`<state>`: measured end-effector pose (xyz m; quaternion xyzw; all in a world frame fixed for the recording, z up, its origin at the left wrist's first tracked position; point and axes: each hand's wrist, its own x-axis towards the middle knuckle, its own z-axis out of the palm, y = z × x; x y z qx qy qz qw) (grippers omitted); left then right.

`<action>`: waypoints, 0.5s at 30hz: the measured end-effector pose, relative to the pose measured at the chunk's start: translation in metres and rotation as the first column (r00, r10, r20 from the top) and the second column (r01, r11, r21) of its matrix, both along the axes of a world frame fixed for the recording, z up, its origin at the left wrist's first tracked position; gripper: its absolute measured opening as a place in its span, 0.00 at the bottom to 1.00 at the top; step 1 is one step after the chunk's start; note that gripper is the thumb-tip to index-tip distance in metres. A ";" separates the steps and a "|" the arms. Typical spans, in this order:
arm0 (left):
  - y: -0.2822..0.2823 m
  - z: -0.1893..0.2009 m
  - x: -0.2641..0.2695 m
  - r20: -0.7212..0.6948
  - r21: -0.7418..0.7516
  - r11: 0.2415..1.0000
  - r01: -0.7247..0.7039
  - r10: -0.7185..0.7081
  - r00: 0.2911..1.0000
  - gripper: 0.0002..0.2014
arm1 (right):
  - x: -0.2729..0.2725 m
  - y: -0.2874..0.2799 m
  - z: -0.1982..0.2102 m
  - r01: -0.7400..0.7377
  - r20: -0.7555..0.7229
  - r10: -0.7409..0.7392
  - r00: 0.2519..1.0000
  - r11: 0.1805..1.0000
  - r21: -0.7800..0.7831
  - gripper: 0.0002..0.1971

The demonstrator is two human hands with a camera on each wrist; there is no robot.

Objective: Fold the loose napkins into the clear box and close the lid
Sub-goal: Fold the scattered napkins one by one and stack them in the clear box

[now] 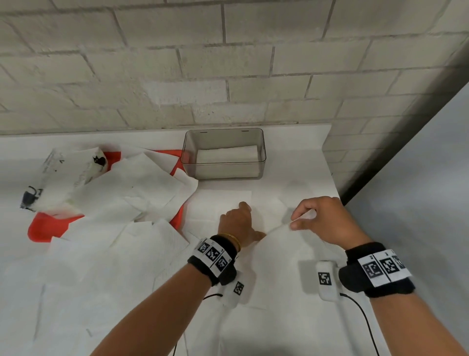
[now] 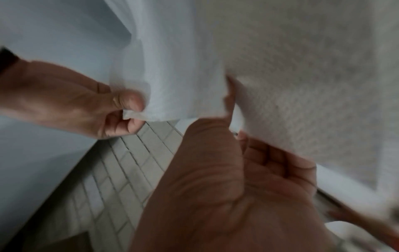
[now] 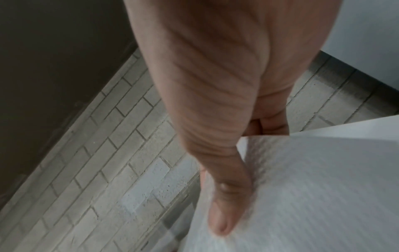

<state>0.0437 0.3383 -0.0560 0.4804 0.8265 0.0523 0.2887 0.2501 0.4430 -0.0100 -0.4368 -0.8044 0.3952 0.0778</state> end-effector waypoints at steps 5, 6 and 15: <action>-0.004 0.007 -0.016 0.349 0.193 0.976 -0.098 0.025 0.937 0.11 | 0.002 0.001 0.008 -0.048 -0.056 0.048 0.997 0.999 -0.002 0.11; -0.006 0.010 -0.018 0.417 0.241 0.964 -0.112 0.001 0.909 0.09 | 0.001 0.001 0.009 -0.051 -0.072 0.051 0.996 0.999 0.000 0.11; -0.034 0.034 -0.023 0.758 0.328 0.936 -0.128 -0.180 0.627 0.11 | -0.025 -0.011 0.023 -0.039 -0.302 0.034 0.953 0.999 -0.012 0.09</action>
